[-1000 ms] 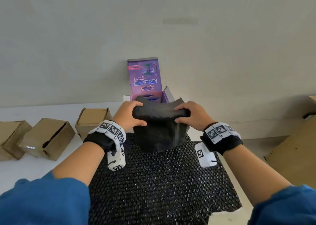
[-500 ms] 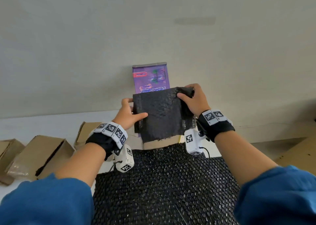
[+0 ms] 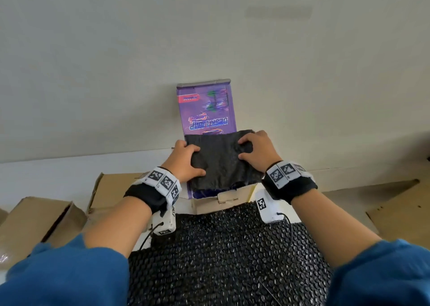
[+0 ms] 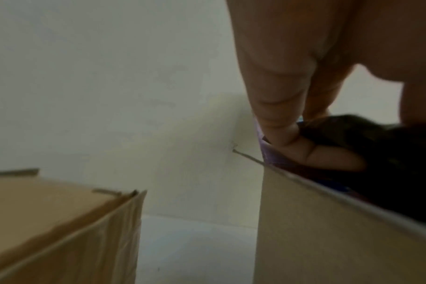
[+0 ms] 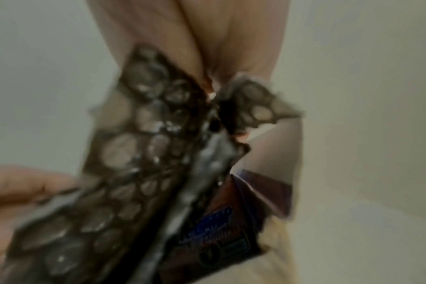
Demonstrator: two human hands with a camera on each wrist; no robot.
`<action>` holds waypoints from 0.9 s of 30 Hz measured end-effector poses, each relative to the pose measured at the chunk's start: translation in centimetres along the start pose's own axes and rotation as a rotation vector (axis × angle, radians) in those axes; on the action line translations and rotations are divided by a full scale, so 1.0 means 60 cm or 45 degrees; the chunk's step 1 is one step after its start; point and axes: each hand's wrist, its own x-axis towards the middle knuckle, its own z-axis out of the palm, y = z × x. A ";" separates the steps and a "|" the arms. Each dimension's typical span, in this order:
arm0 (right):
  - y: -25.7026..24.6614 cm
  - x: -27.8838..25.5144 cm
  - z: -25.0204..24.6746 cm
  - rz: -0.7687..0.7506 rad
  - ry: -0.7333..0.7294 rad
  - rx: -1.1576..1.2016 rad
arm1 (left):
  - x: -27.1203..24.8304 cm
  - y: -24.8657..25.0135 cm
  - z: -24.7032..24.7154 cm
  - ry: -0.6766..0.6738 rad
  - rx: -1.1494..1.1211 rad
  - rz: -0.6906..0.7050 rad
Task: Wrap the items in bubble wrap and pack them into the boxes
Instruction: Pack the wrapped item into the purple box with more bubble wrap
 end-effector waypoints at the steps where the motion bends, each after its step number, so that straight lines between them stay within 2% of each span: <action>1: -0.003 0.002 0.006 -0.027 -0.041 -0.064 | 0.001 0.001 0.004 0.001 0.098 0.017; 5: -0.008 0.017 0.030 -0.091 -0.211 -0.349 | 0.004 -0.001 0.011 0.094 0.703 0.144; 8: -0.013 0.024 0.045 -0.124 -0.296 -0.547 | 0.006 -0.013 0.018 0.092 0.857 0.183; 12: -0.017 0.026 0.054 -0.170 -0.381 -0.697 | 0.005 -0.035 0.029 0.127 0.774 0.208; 16: -0.035 0.025 0.040 -0.314 -0.068 -0.760 | 0.001 -0.050 0.037 0.139 0.591 0.190; 17: -0.042 0.024 0.041 -0.342 -0.061 -0.741 | 0.001 -0.053 0.040 0.138 0.553 0.177; 19: -0.051 0.022 0.059 -0.346 -0.275 -0.677 | 0.001 -0.054 0.046 0.156 0.466 0.165; 22: -0.043 0.020 0.110 -0.178 -0.694 -0.743 | 0.001 -0.057 0.052 0.212 0.355 0.149; 24: -0.032 0.023 0.136 -0.129 -0.807 -0.845 | 0.001 -0.060 0.054 0.216 0.341 0.141; 27: -0.022 0.029 0.154 -0.129 -0.869 -0.918 | 0.001 -0.067 0.055 0.197 0.341 0.144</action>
